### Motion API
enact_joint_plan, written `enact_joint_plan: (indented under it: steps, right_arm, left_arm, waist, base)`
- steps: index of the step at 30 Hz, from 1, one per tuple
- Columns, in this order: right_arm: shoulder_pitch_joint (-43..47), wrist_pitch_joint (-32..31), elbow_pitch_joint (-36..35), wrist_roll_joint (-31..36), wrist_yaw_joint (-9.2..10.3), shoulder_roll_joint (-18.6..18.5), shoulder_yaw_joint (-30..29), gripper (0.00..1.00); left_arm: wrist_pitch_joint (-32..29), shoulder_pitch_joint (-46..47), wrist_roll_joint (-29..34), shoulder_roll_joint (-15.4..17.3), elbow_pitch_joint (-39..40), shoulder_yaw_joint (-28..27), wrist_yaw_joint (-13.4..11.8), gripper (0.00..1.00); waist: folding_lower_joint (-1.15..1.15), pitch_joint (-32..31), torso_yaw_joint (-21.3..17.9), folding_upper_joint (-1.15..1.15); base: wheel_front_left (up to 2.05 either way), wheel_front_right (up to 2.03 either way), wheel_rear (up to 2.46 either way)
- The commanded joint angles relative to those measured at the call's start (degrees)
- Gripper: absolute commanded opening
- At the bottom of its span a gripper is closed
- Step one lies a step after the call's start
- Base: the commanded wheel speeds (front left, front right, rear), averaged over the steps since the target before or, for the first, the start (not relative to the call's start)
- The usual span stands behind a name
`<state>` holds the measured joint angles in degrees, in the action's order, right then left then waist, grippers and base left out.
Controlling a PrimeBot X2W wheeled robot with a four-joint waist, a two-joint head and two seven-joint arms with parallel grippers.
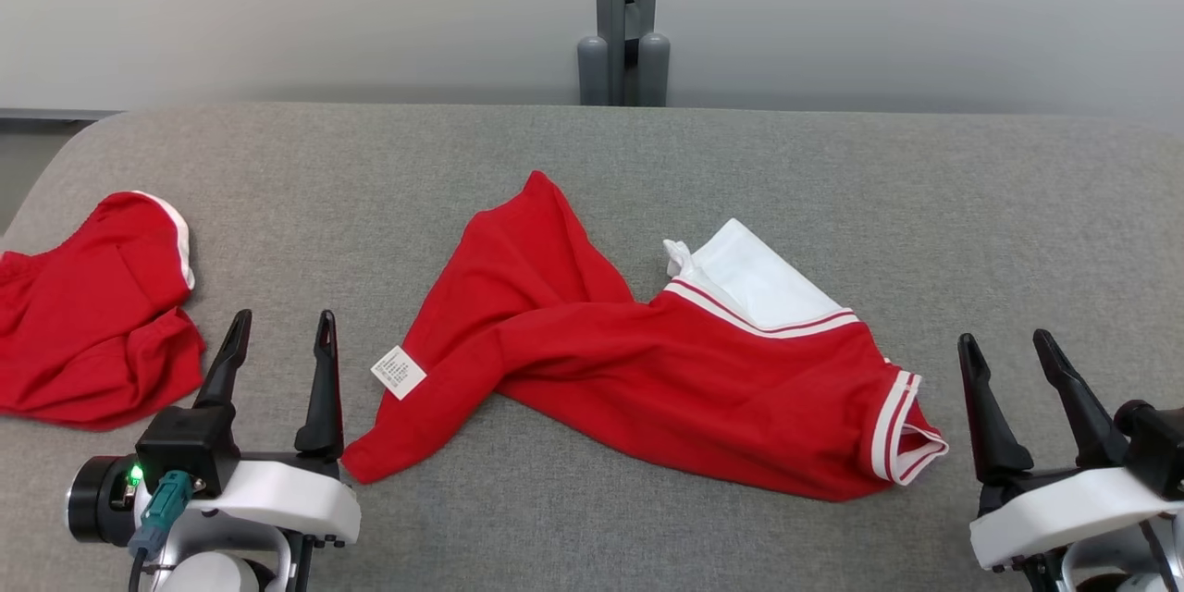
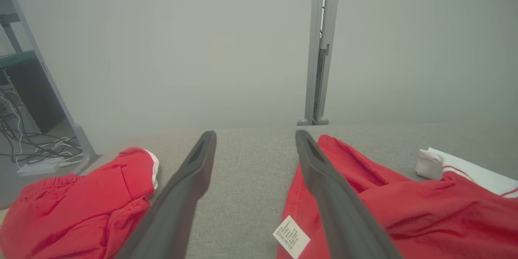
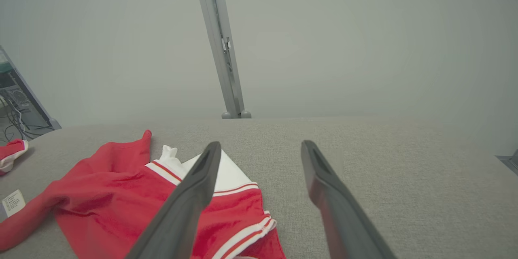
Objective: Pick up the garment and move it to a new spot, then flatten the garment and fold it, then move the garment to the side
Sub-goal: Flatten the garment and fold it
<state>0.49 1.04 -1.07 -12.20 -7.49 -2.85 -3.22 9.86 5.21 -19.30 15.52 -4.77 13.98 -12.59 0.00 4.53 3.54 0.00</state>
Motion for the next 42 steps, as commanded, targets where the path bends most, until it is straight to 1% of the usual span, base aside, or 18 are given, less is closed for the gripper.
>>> enact_joint_plan:
  steps: [1, 5, 6, 8, 10, 14, 16, 17, 18, 23, 27, 31, 34, 35, 36, 37, 38, 42]
  right_arm:
    - [-0.9, -0.4, -0.6, -0.4, -0.02, -0.4, 0.1, 1.00]
    - [-3.7, -1.9, -0.6, -1.4, -0.02, -3.2, 0.1, 1.00]
    - [-6.4, -2.8, 0.3, -3.0, -0.02, -5.4, 1.4, 1.00]
    - [-9.7, -3.1, 2.0, -4.0, -0.02, -8.2, 2.4, 1.00]
    - [-13.0, -3.3, 4.7, -6.0, -0.02, -10.3, 3.8, 1.00]
    - [-19.9, -4.1, 12.2, -8.6, -0.02, -15.1, 6.8, 1.00]
    - [-23.0, -4.5, 16.3, -10.5, -0.02, -16.6, 9.2, 1.00]
    - [-27.4, -5.2, 22.6, -12.4, -0.02, -18.9, 13.6, 1.00]
    - [-28.7, -5.4, 24.4, -12.9, -0.02, -19.8, 15.0, 1.00]
    - [-33.9, -6.1, 34.9, -16.1, -0.02, -22.3, 21.2, 1.00]
    - [-36.7, -6.7, 41.7, -18.9, -0.01, -23.2, 25.2, 1.00]
    - [-38.7, -6.5, 46.0, -21.0, -0.02, -23.6, 29.2, 1.00]
    - [-39.1, -7.1, 47.9, -22.6, -0.02, -23.4, 31.1, 1.00]
    - [-39.2, -7.5, 48.7, -23.1, -0.02, -23.4, 31.9, 0.89]
    - [-39.5, -7.7, 49.4, -23.9, -0.02, -23.4, 32.7, 0.47]
    - [-39.8, -7.5, 50.0, -24.6, -0.02, -23.3, 33.3, 0.33]
    - [-40.1, -7.2, 50.3, -25.1, -0.02, -23.3, 33.9, 0.00]
    - [-41.8, -3.8, 50.3, -26.9, 0.01, -24.1, 35.5, 0.00]
  left_arm:
    - [0.3, 1.2, -0.3, 0.2, -0.1, -0.1, 0.3, 1.00]
    - [0.5, 2.6, -0.3, -0.2, -0.2, 0.5, 0.7, 1.00]
    - [0.6, 3.5, -0.5, -0.6, -0.2, 0.8, 1.0, 1.00]
    - [0.8, 4.4, -0.5, -0.7, -0.3, 1.1, 1.4, 1.00]
    - [1.1, 5.4, -0.6, -1.1, -0.5, 1.5, 1.8, 1.00]
    - [1.8, 7.4, -0.9, -2.0, -1.5, 2.1, 2.5, 1.00]
    - [2.4, 8.3, -1.3, -2.7, -2.1, 2.3, 2.9, 1.00]
    - [3.3, 9.8, -1.5, -3.4, -2.8, 2.6, 3.5, 1.00]
    - [3.5, 10.3, -1.5, -3.7, -2.9, 2.6, 3.9, 1.00]
    - [4.5, 12.5, -1.5, -5.0, -4.1, 3.2, 5.5, 1.00]
    - [4.9, 13.9, -1.3, -5.7, -4.6, 3.6, 7.1, 1.00]
    - [5.1, 14.8, -0.9, -5.7, -5.5, 4.1, 8.8, 1.00]
    - [5.2, 15.2, -0.8, -5.8, -5.8, 4.0, 9.5, 1.00]
    - [5.2, 15.4, -0.8, -5.8, -5.9, 3.9, 9.6, 1.00]
    - [5.2, 15.5, -0.6, -5.9, -5.9, 3.8, 9.9, 1.00]
    - [5.3, 15.6, -0.5, -6.0, -5.9, 3.6, 10.0, 1.00]
    - [5.2, 15.5, -0.3, -6.1, -5.8, 3.4, 10.0, 1.00]
    - [5.2, 14.9, 0.3, -6.5, -5.6, 2.3, 9.8, 1.00]
  waist:
    - [0.00, 0.4, 0.5, 0.00]
    - [0.00, 1.7, 2.3, 0.00]
    - [0.00, 2.6, 3.5, 0.00]
    - [0.00, 3.7, 4.6, 0.00]
    - [0.00, 4.6, 6.2, 0.00]
    - [0.00, 6.5, 9.7, 0.00]
    - [0.00, 7.5, 11.6, 0.00]
    - [0.00, 8.8, 14.0, 0.00]
    - [0.00, 9.2, 14.9, 0.00]
    - [0.00, 10.8, 18.4, 0.00]
    - [0.00, 11.7, 20.1, 0.00]
    - [0.00, 12.6, 20.9, 0.00]
    - [0.00, 12.8, 21.0, 0.00]
    - [0.00, 12.9, 21.0, 0.00]
    - [0.00, 13.0, 21.0, 0.00]
    - [0.00, 13.0, 20.9, 0.00]
    - [0.00, 13.1, 20.8, 0.00]
    - [0.00, 12.9, 20.1, 0.00]
  base:
    - [0.00, 0.00, 0.00]
    - [0.00, 0.00, 0.00]
    - [0.00, 0.00, 0.00]
    - [0.00, 0.00, 0.00]
    - [0.00, 0.00, 0.00]
    - [0.00, 0.00, 0.00]
    - [0.00, 0.00, 0.00]
    - [0.00, 0.00, 0.00]
    - [0.00, 0.00, 0.00]
    - [0.00, 0.00, 0.00]
    - [0.00, 0.00, 0.00]
    - [0.00, 0.00, 0.00]
    - [0.00, 0.00, 0.00]
    - [0.00, 0.00, 0.00]
    - [0.00, 0.00, 0.00]
    - [0.00, 0.00, 0.00]
    - [0.00, 0.00, 0.00]
    - [0.00, 0.00, 0.00]
